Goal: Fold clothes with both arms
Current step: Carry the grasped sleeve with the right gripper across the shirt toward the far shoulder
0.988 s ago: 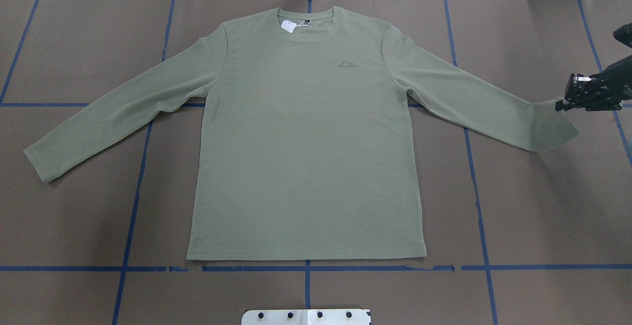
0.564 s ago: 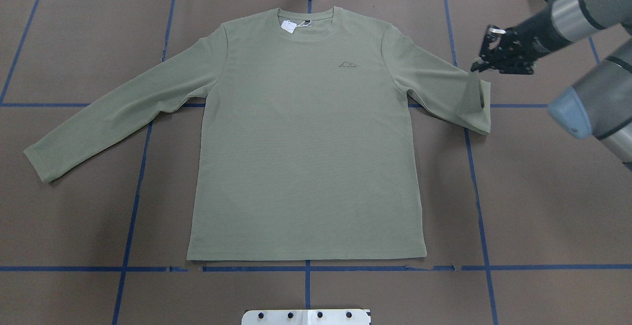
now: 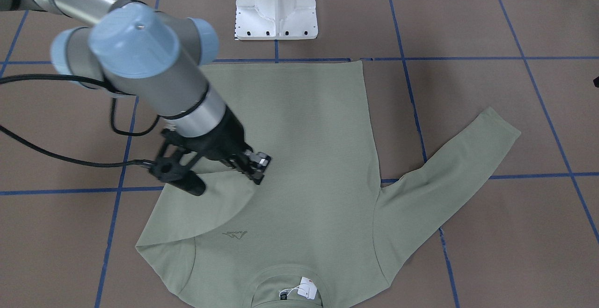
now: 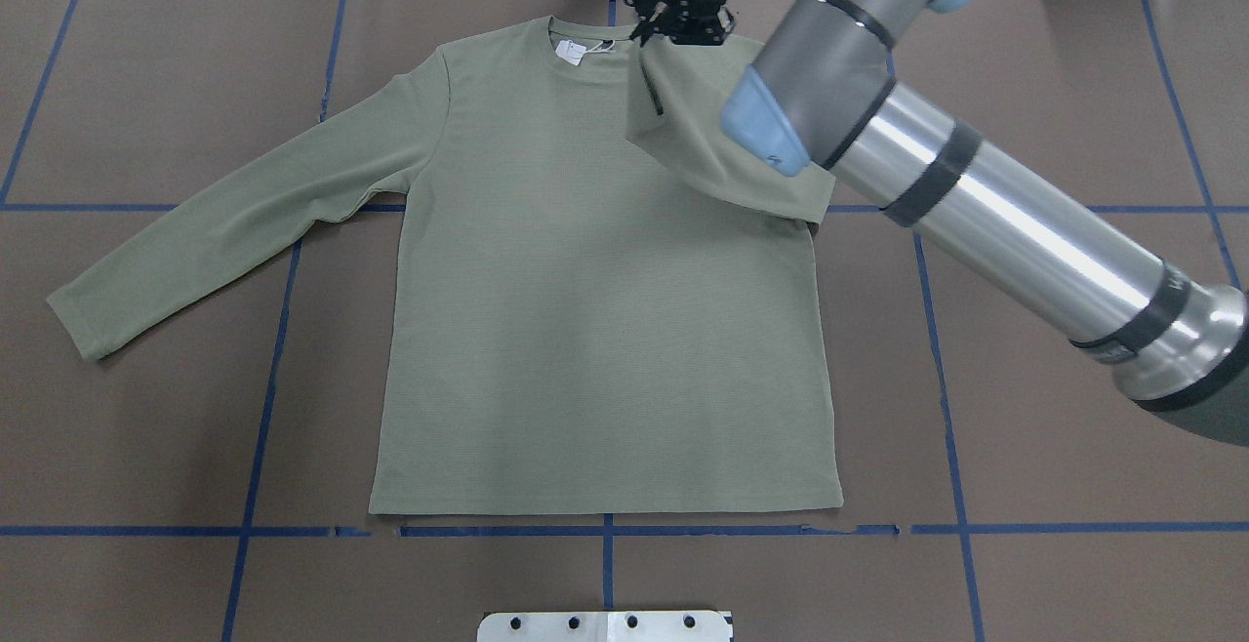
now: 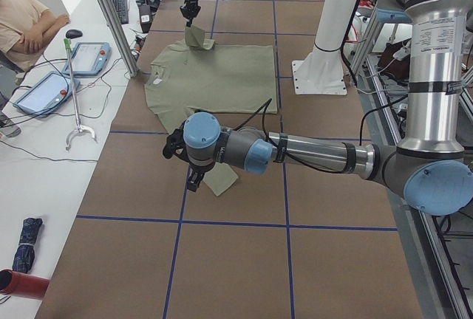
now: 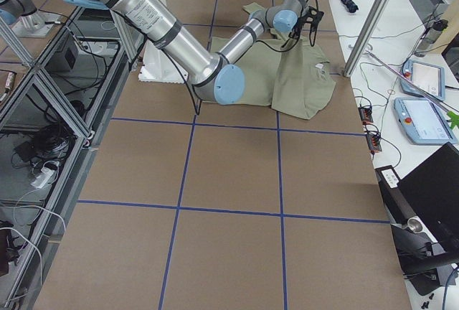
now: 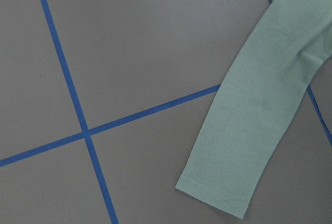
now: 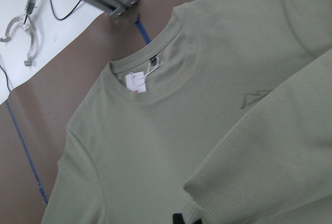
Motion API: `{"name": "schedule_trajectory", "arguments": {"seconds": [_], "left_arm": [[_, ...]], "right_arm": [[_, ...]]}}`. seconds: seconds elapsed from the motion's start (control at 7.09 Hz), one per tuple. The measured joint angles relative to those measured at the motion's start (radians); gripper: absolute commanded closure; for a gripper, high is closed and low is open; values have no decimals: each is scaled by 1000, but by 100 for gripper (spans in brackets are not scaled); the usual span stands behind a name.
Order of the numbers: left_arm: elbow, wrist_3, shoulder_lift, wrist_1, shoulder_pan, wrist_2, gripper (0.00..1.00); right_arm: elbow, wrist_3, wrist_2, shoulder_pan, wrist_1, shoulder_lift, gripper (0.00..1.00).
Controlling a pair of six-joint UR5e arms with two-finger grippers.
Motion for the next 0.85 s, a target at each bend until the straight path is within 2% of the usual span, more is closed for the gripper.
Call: {"name": "schedule_trajectory", "arguments": {"seconds": [0.28, 0.71, 0.85], "left_arm": [[7, 1, -1, -2, 0, -1, 0], [11, 1, -4, -4, 0, -1, 0], [10, 1, -4, -4, 0, -1, 0]], "right_arm": [[-150, 27, -137, -134, 117, 99, 100], [-320, 26, -257, -238, 244, 207, 100], [-353, 25, -301, -260, 262, 228, 92]]}}
